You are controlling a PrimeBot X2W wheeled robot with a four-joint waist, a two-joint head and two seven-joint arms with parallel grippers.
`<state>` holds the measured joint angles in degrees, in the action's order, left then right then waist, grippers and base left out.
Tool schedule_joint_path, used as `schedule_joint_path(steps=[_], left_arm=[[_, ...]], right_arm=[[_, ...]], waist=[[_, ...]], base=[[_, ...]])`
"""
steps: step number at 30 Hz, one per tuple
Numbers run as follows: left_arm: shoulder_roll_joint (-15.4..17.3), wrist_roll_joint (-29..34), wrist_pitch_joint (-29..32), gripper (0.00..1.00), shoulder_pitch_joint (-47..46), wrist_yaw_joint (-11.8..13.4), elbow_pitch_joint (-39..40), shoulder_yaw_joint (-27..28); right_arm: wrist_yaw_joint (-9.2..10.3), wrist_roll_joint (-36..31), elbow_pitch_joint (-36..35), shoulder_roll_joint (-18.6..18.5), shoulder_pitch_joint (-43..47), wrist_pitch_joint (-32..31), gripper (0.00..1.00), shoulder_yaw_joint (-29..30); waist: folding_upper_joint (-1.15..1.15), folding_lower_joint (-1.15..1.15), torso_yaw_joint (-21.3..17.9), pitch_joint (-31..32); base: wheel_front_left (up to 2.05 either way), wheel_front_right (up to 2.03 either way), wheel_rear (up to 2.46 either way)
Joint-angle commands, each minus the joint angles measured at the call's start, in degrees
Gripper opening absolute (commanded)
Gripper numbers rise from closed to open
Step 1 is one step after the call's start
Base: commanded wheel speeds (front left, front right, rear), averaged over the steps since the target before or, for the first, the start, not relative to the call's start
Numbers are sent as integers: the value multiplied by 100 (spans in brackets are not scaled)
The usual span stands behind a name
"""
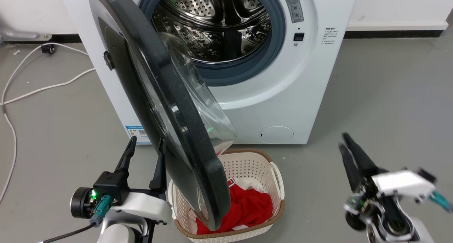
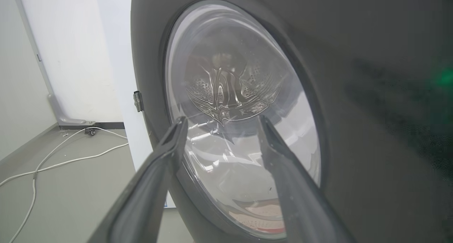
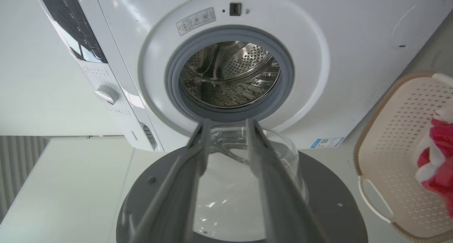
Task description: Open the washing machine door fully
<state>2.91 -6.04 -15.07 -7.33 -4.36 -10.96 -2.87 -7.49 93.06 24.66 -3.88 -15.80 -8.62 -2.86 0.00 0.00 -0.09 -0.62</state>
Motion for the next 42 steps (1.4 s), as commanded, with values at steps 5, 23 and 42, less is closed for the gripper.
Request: schedule_joint_path(steps=[5,23,42], left_arm=[[-1,40,-14,100,47,18,-6,79],[-1,91,-14,100,-28,-21,-27,151],[-3,144,-14,100,-29,-49,0,144]], right_arm=[[0,-487,-458,-17,794,986,100,231],[1,-8403,-2511,65,1352,2377,100,800],[2,-8798,-2168,109,1790,2298,100,505]], waist=[[0,0,-52,22],[0,0,-86,24],[0,0,-64,4]], base=[[0,0,0],[0,0,0],[0,0,0]])
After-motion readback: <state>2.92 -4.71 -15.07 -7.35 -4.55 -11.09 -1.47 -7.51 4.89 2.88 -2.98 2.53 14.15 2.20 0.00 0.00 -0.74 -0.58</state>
